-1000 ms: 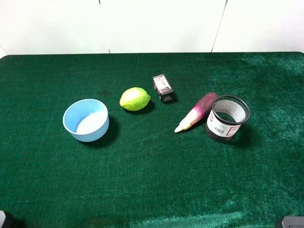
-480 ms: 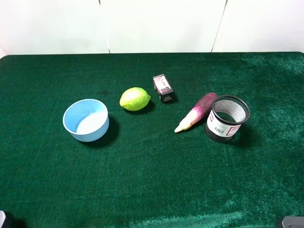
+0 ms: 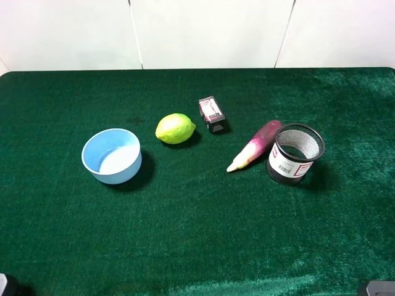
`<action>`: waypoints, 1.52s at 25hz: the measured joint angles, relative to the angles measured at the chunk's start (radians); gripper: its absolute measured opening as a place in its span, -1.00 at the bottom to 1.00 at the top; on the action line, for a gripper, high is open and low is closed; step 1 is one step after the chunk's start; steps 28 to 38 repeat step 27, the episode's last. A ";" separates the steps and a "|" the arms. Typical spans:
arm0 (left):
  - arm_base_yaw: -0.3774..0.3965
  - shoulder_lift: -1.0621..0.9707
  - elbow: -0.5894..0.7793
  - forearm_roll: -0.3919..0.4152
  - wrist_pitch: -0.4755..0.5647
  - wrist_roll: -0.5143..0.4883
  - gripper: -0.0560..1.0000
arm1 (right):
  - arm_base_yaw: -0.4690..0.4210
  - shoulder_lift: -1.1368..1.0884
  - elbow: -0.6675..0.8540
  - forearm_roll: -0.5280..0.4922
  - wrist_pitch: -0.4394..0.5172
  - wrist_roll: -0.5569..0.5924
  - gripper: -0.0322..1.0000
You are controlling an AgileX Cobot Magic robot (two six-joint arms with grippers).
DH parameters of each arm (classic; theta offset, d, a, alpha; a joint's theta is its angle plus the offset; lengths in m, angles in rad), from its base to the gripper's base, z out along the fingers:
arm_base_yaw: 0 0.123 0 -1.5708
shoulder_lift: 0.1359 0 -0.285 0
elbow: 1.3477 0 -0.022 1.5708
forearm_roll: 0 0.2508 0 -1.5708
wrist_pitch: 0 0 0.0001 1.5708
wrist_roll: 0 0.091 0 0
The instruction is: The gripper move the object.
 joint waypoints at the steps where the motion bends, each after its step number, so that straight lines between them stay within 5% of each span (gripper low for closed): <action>1: 0.000 0.000 0.000 0.000 0.000 0.002 0.98 | 0.000 0.000 0.000 0.000 0.000 0.000 0.41; 38: 0.000 0.000 0.000 0.000 0.000 0.003 0.98 | 0.000 0.000 0.000 0.000 0.000 0.000 0.41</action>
